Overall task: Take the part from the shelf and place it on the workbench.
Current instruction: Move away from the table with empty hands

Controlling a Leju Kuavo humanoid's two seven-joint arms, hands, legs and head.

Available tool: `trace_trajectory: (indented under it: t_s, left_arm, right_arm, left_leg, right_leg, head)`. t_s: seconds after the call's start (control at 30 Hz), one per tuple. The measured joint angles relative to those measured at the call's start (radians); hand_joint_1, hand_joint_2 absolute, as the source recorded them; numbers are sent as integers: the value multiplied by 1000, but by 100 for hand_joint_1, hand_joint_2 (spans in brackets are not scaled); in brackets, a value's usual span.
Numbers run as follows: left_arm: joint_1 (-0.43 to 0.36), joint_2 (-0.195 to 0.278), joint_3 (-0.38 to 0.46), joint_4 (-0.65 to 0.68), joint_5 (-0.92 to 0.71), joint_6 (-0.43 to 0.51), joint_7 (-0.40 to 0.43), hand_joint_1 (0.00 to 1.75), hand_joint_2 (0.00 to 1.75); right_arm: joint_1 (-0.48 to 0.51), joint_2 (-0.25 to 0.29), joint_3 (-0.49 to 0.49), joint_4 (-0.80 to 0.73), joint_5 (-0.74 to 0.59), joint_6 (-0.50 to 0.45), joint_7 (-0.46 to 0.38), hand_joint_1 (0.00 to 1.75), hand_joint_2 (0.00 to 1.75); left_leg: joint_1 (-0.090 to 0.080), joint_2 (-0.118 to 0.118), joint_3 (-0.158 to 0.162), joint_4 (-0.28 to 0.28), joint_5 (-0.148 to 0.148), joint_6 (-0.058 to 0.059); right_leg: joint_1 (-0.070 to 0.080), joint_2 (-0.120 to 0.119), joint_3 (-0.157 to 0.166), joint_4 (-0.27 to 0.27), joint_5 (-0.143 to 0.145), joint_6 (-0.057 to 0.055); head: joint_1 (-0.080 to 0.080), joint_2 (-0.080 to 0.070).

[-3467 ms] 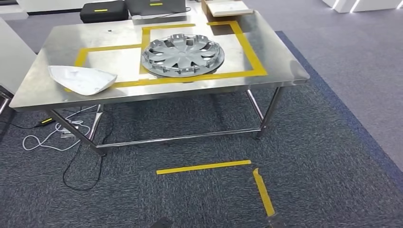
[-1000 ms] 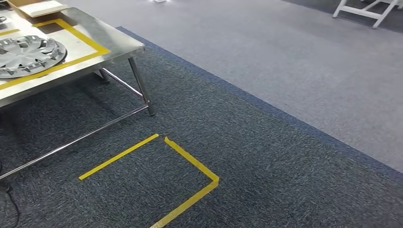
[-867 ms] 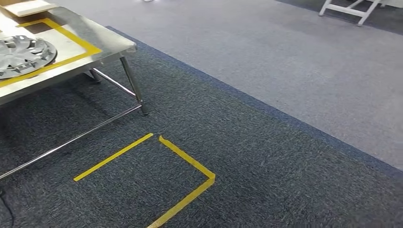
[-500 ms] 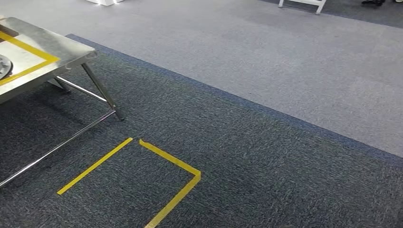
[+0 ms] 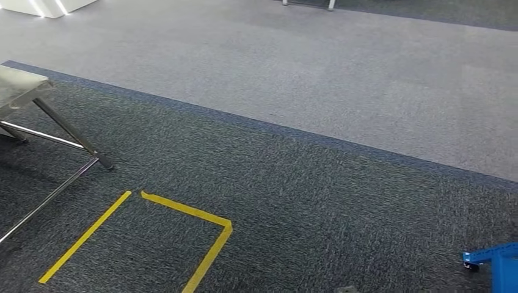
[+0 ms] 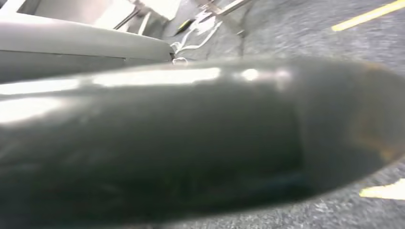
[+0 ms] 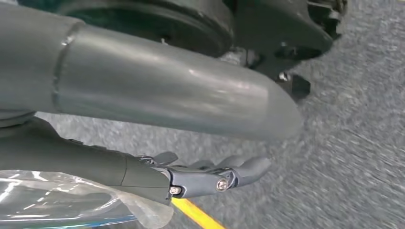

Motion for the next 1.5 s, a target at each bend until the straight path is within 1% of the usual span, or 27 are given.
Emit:
trace_trajectory:
  t_s: [0.03,0.1,0.17,0.2,0.23,0.3,0.37,0.4,0.47,0.5,0.57,0.63,0.7,0.77,0.83,0.87,0.93,1.0,1.07,1.13,1.2,1.23,1.27,1.33,1.4,1.43,1.5]
  left_arm:
    - [-1,3,-2,0,0,4,6,0,0]
    - [2,7,-4,0,2,9,23,0,0]
    - [8,7,-5,0,6,18,42,0,0]
    - [11,6,-5,0,6,25,47,0,0]
    - [13,5,-4,0,2,31,50,0,0]
    - [15,0,-8,1,-13,33,55,0,0]
    - [17,-7,-13,3,-28,23,65,0,0]
    - [18,-10,-15,4,-32,18,69,0,0]
    - [17,-19,-18,6,-35,11,70,0,0]
    - [15,-23,-19,6,-35,6,65,0,0]
    - [13,-34,-21,6,-34,-10,50,0,0]
    - [12,-45,-21,6,-26,-24,28,0,0]
    - [12,-55,-18,6,-11,-29,0,0,0]
    - [7,-62,-13,6,2,-29,-22,0,0]
    - [1,-65,-7,6,11,-29,-34,0,0]
    - [-2,-65,-4,6,15,-29,-38,0,0]
    - [-8,-64,6,6,23,-29,-41,0,0]
    - [-14,-65,15,6,30,-36,-35,0,0]
    - [-17,-67,21,6,34,-51,-27,0,0]
    - [-17,-70,23,6,29,-71,-19,0,0]
    - [-15,-72,25,6,21,-87,-9,0,0]
    - [-15,-74,26,6,18,-89,-6,0,0]
    - [-15,-76,27,6,16,-89,-6,0,0]
    - [-16,-80,29,6,15,-85,-7,0,0]
    - [-17,-81,32,6,18,-78,-11,0,0]
    - [-18,-81,35,6,23,-73,-12,0,0]
    - [-24,-79,47,6,41,-68,-14,0,0]
  right_arm:
    - [2,1,-3,0,-3,4,-1,0,0]
    - [1,1,-10,0,-10,17,-1,0,0]
    - [-2,1,-17,1,-10,32,10,0,0]
    - [0,1,-20,1,-7,36,19,0,0]
    - [4,1,-21,1,-3,38,29,0,0]
    - [12,1,-21,1,9,37,47,0,0]
    - [13,1,-21,1,19,31,64,0,0]
    - [12,1,-21,1,22,27,71,0,0]
    - [15,0,-22,1,23,17,81,0,0]
    - [18,0,-22,1,23,11,82,0,0]
    - [23,-5,-23,1,24,-1,74,0,0]
    - [25,-14,-26,1,25,-15,56,0,0]
    - [25,-24,-34,1,26,-26,39,0,0]
    - [27,-34,-43,1,28,-30,31,0,0]
    - [26,-41,-48,1,30,-32,32,0,0]
    - [24,-43,-50,1,30,-34,34,0,0]
    - [21,-44,-56,0,29,-36,35,0,0]
    - [23,-47,-63,0,28,-37,23,0,0]
    - [25,-51,-71,-1,26,-36,3,0,0]
    - [20,-53,-78,-2,23,-37,-15,0,0]
    - [18,-53,-87,-3,21,-41,-24,0,0]
    - [21,-53,-92,-3,19,-44,-26,0,0]
    - [24,-53,-97,-4,18,-47,-26,0,0]
    - [27,-54,-106,-5,17,-50,-25,0,0]
    - [24,-54,-114,-7,19,-45,-19,0,0]
    - [23,-54,-118,-8,20,-40,-13,0,0]
    - [23,-54,-125,-8,25,-24,6,0,0]
  left_leg:
    - [2,13,0,-6,6,4]
    - [4,42,-2,-13,12,10]
    - [2,76,-4,-13,12,10]
    - [2,92,-4,-13,12,10]
    - [2,107,-4,-13,11,9]
    - [2,130,-1,-12,9,4]
    - [-4,151,3,-9,2,-7]
    - [-7,162,5,-8,0,-13]
    - [-8,184,9,-7,-2,-23]
    - [-5,181,11,-3,-7,-28]
    - [1,134,-7,49,-51,-35]
    - [2,78,-61,178,-123,-36]
    - [1,63,-107,278,-154,-30]
    - [-1,55,-93,239,-105,-20]
    - [-2,10,-41,111,-30,-3]
    - [-3,-16,-21,59,-8,4]
    - [-5,-42,-6,17,-5,11]
    - [-6,-19,0,-3,-2,11]
    - [-3,9,6,-21,8,14]
    - [-2,41,9,-28,11,17]
    - [-3,75,9,-28,9,17]
    - [-3,91,10,-28,7,16]
    - [-2,104,12,-27,5,13]
    - [-2,126,16,-23,-3,3]
    - [-7,146,20,-16,-13,-10]
    - [-10,154,22,-14,-16,-14]
    - [-9,164,27,-13,-21,-23]
  right_leg:
    - [1,-21,-13,18,-14,5]
    - [2,-83,-61,112,-72,13]
    - [-2,-113,-113,231,-125,21]
    - [-4,-121,-121,256,-128,25]
    - [-7,-128,-109,244,-113,28]
    - [-11,-158,-37,128,-57,31]
    - [-7,-203,28,19,-28,22]
    - [-4,-215,40,-4,-26,14]
    - [0,-197,38,-8,-25,-3]
    - [0,-186,37,-9,-22,-9]
    - [-2,-163,35,-12,-16,-21]
    - [-1,-136,30,-13,-11,-29]
    - [3,-104,27,-11,-9,-33]
    - [7,-72,26,-10,-7,-34]
    - [10,-43,27,-7,-6,-31]
    - [9,-29,24,-6,-4,-28]
    - [2,-5,11,-5,2,-17]
    - [-3,6,-1,-6,7,-3]
    - [0,-38,-27,31,-17,6]
    - [1,-98,-83,141,-75,14]
    - [-4,-118,-133,246,-111,23]
    - [-8,-124,-135,255,-105,28]
    - [-11,-130,-117,225,-82,31]
    - [-13,-168,-42,97,-27,37]
    - [-10,-196,10,9,-7,26]
    - [-7,-199,16,-1,-11,17]
    - [-7,-177,14,-1,-9,0]
  head:
    - [3,0]
    - [8,0]
    - [10,0]
    - [9,0]
    - [10,0]
    - [10,0]
    - [10,0]
    - [9,0]
    - [5,0]
    - [4,0]
    - [-1,0]
    - [-8,0]
    - [-13,0]
    - [-16,0]
    - [-15,0]
    - [-14,0]
    - [-16,0]
    - [-19,0]
    - [-16,0]
    - [-13,0]
    - [-13,0]
    - [-13,0]
    - [-13,0]
    - [-12,0]
    - [-14,0]
    - [-15,0]
    - [-19,0]
